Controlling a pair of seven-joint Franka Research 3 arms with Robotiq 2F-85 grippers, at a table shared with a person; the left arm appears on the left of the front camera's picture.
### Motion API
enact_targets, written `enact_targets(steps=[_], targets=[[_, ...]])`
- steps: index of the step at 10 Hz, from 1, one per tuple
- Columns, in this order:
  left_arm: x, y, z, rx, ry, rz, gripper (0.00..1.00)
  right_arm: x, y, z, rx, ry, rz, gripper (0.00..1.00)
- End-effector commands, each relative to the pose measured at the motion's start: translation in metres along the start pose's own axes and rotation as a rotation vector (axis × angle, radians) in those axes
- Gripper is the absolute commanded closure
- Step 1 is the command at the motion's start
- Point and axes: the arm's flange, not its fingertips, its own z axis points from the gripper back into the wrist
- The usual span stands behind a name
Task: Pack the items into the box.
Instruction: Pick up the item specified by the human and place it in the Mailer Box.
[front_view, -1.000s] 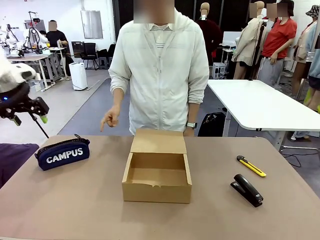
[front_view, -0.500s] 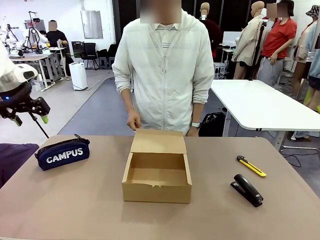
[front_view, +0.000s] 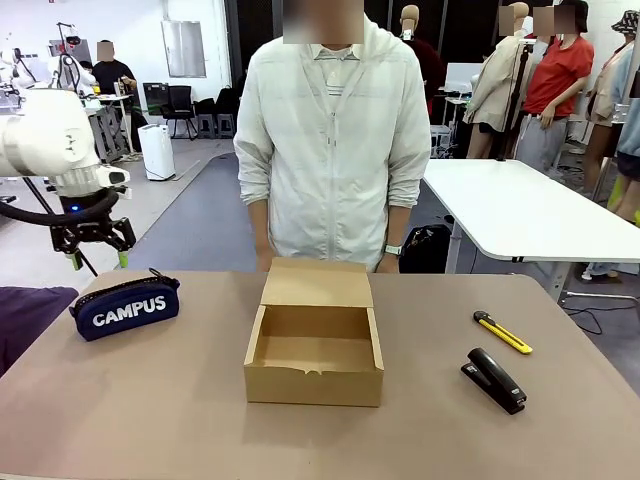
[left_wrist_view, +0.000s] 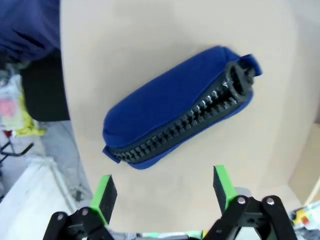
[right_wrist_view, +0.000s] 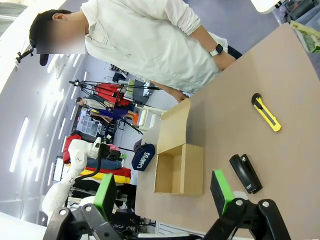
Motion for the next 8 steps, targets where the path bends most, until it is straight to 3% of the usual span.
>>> enact_targets(steps=[1, 2, 3, 5, 7, 8], targets=[[0.020, 0.000, 0.014, -0.005, 0.063, -0.066, 0.00, 0.003, 0.000, -0.003, 0.030, -0.020, 0.025, 0.00], [0.024, 0.002, 0.010, 0.062, 0.089, -0.310, 0.00, 0.003, 0.000, -0.003, 0.030, -0.020, 0.025, 0.00], [0.021, 0.011, 0.002, 0.154, 0.187, -0.908, 0.00, 0.003, 0.000, -0.003, 0.030, -0.020, 0.025, 0.00], [0.006, 0.016, 0.006, 0.047, 0.243, -1.480, 0.00, 0.003, 0.000, -0.003, 0.030, -0.020, 0.025, 0.00], [-0.002, 0.013, 0.012, -0.136, 0.145, -1.761, 0.00, 0.003, 0.000, -0.003, 0.030, -0.020, 0.025, 0.00], [-0.006, 0.010, 0.012, -0.206, 0.078, -1.767, 0.00, 0.003, 0.000, -0.003, 0.030, -0.020, 0.025, 0.00]])
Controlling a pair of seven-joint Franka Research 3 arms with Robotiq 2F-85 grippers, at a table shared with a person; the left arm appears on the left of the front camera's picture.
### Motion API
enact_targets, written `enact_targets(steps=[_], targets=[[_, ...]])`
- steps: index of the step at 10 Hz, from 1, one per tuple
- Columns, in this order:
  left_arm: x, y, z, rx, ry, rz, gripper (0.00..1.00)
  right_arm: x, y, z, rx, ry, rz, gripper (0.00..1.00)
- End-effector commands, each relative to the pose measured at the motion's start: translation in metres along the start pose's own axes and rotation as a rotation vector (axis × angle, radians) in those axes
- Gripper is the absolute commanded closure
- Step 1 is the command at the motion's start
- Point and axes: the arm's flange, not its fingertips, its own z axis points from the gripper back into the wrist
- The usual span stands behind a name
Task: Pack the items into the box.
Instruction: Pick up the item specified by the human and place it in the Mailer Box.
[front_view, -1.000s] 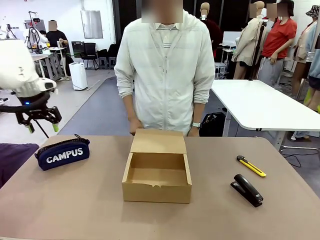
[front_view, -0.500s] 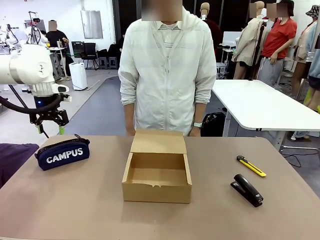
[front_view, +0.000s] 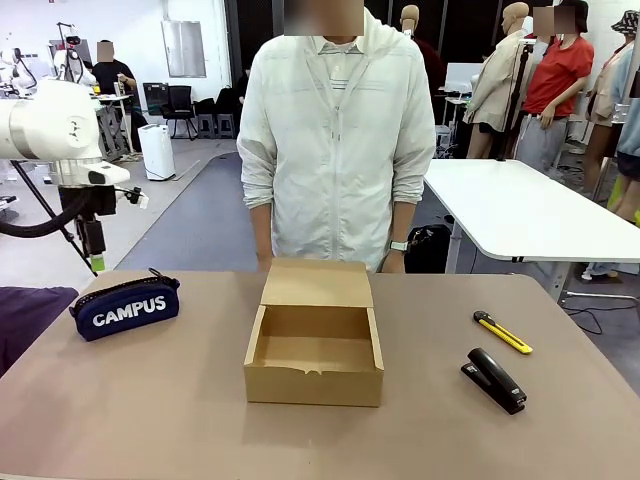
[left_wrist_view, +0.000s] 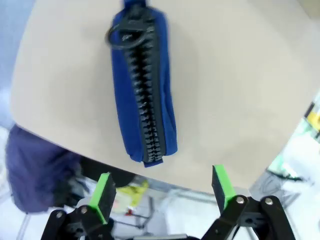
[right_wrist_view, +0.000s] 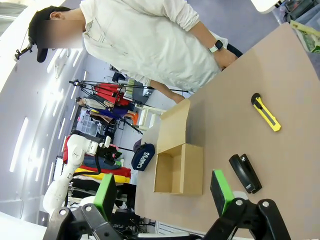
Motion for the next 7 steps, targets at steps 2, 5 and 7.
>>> enact_targets(steps=[2, 5, 7], targets=[[-0.007, -0.017, -0.001, -0.100, -0.130, -0.471, 0.00, 0.003, 0.001, -0.002, 0.031, -0.021, 0.025, 0.00], [0.002, -0.005, 0.002, 0.003, -0.026, -0.164, 0.00, 0.003, 0.001, -0.002, 0.031, -0.021, 0.025, 0.00], [0.006, -0.001, -0.011, 0.018, -0.154, -0.261, 0.00, 0.003, 0.001, -0.002, 0.031, -0.021, 0.025, 0.00]])
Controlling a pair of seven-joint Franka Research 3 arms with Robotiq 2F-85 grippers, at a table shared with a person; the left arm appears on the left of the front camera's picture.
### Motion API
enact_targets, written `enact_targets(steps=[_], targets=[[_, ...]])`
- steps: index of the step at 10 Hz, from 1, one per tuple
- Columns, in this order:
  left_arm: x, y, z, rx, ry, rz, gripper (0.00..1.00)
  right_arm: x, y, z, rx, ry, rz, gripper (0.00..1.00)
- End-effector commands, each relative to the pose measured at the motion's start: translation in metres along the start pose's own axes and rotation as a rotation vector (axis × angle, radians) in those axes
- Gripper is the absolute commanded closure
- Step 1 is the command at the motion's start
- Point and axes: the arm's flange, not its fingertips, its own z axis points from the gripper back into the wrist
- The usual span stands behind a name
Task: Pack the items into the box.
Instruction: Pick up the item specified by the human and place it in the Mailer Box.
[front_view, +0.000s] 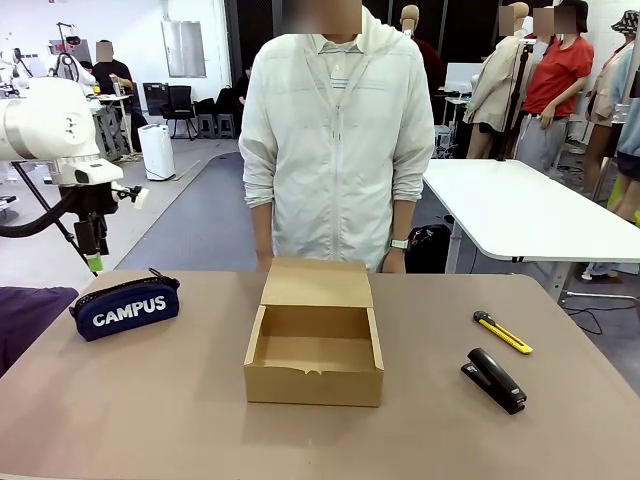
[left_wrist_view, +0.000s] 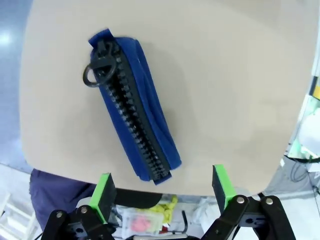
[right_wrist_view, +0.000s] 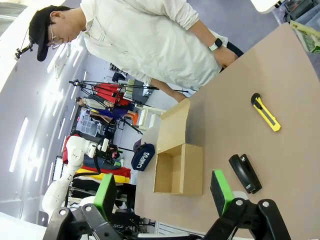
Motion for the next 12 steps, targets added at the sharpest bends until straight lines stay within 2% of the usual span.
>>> enact_targets(steps=[1, 2, 4, 6, 8, 9, 12], targets=[[-0.004, 0.013, -0.017, 0.169, -0.118, 0.079, 0.00, 0.003, 0.001, -0.002, 0.031, -0.021, 0.024, 0.00], [-0.007, 0.018, -0.024, 0.213, -0.135, 0.102, 0.00, 0.003, 0.001, -0.002, 0.031, -0.021, 0.024, 0.00], [-0.008, 0.021, -0.045, 0.182, -0.106, 0.095, 0.00, 0.003, 0.001, -0.002, 0.031, -0.021, 0.024, 0.00], [-0.004, 0.023, -0.073, 0.243, -0.062, 0.103, 0.00, 0.003, 0.001, -0.002, 0.031, -0.021, 0.024, 0.00], [0.005, 0.028, -0.103, 0.152, -0.040, 0.076, 0.00, 0.003, 0.001, -0.002, 0.031, -0.021, 0.024, 0.00], [0.005, 0.032, -0.111, 0.054, -0.066, 0.051, 0.00, 0.003, 0.001, -0.002, 0.031, -0.021, 0.024, 0.00], [0.004, 0.052, -0.139, -0.050, -0.054, 0.093, 0.00, 0.003, 0.001, -0.002, 0.031, -0.021, 0.024, 0.00]])
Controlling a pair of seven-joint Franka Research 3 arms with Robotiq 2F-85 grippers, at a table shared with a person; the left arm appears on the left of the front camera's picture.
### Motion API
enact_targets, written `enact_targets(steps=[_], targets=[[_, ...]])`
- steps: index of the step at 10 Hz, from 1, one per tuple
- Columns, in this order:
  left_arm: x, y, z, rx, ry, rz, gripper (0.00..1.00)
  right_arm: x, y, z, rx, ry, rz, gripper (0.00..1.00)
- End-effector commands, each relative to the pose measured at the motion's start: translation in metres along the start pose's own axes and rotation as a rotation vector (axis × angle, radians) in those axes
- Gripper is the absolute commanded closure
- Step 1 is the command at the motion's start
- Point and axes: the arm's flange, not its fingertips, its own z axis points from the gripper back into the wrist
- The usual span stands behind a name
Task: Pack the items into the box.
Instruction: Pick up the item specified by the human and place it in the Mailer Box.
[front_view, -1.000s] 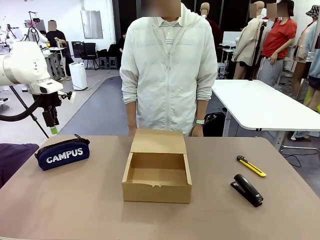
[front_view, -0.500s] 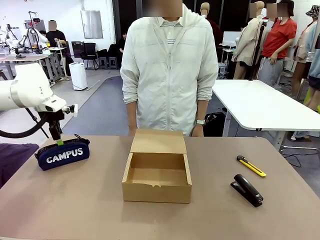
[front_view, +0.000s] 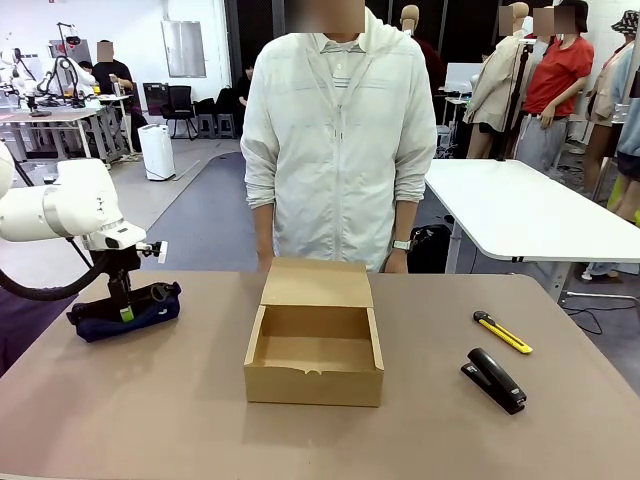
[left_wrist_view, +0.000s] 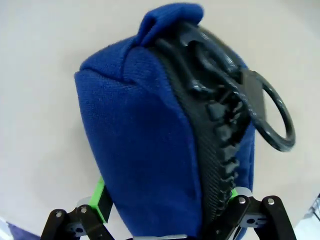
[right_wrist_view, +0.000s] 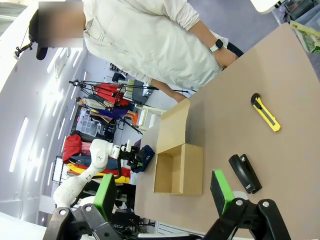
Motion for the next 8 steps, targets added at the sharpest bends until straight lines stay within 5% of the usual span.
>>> enact_targets(steps=[1, 4, 5, 6, 8], targets=[[-0.0006, 0.0207, 0.0009, -0.051, -0.030, 0.035, 0.00, 0.0029, 0.0009, -0.0027, 0.032, -0.021, 0.024, 0.00], [0.0012, 0.0208, -0.0011, -0.089, -0.013, -0.010, 0.00, 0.0029, 0.0009, -0.0027, 0.032, -0.021, 0.024, 0.00], [0.0005, 0.0204, -0.0002, -0.101, -0.010, 0.005, 0.58, 0.0029, 0.0009, -0.0027, 0.032, -0.021, 0.024, 0.00], [-0.0006, 0.0207, -0.0007, -0.113, -0.010, 0.007, 1.00, 0.0029, 0.0009, -0.0027, 0.032, -0.021, 0.024, 0.00], [-0.0012, 0.0207, 0.0001, -0.117, -0.004, 0.010, 1.00, 0.0029, 0.0009, -0.0027, 0.032, -0.021, 0.024, 0.00]])
